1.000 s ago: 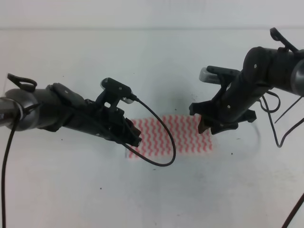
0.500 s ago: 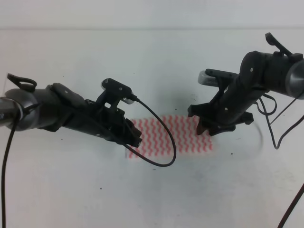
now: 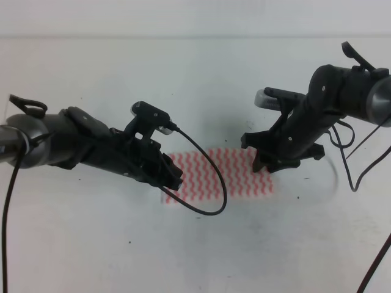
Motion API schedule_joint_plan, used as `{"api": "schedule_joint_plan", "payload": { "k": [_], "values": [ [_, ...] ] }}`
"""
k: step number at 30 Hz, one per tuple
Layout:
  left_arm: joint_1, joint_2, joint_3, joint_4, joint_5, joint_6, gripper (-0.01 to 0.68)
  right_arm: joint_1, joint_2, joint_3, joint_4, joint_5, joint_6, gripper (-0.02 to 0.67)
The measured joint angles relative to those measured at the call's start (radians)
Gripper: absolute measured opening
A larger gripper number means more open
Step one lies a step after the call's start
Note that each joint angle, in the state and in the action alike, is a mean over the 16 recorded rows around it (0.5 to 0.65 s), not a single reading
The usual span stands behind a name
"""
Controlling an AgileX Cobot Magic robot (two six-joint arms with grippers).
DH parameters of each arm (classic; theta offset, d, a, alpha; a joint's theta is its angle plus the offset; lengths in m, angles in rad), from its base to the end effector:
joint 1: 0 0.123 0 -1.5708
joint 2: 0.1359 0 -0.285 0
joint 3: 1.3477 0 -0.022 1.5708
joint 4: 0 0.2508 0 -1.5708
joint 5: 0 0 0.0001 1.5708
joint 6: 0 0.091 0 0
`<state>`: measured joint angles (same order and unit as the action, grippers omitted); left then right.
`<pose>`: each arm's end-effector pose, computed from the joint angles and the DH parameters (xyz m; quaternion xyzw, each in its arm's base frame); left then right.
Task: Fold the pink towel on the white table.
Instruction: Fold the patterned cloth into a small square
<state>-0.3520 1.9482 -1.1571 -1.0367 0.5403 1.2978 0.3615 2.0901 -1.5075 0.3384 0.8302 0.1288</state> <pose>0.3516 -0.1721 0.1571 0.3731 0.8591 -0.2210 0.2717 0.3930 0.1725 0.1642 -0.0167 0.9830 0.1624 0.0836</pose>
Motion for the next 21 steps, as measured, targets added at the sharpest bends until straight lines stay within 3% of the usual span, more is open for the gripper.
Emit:
{"api": "schedule_joint_plan", "payload": {
  "k": [21],
  "values": [
    [0.001,0.001,0.000,0.001,0.004,0.005,-0.005,0.000,0.003,-0.004,-0.027,0.022,-0.001,0.047]
  ]
}}
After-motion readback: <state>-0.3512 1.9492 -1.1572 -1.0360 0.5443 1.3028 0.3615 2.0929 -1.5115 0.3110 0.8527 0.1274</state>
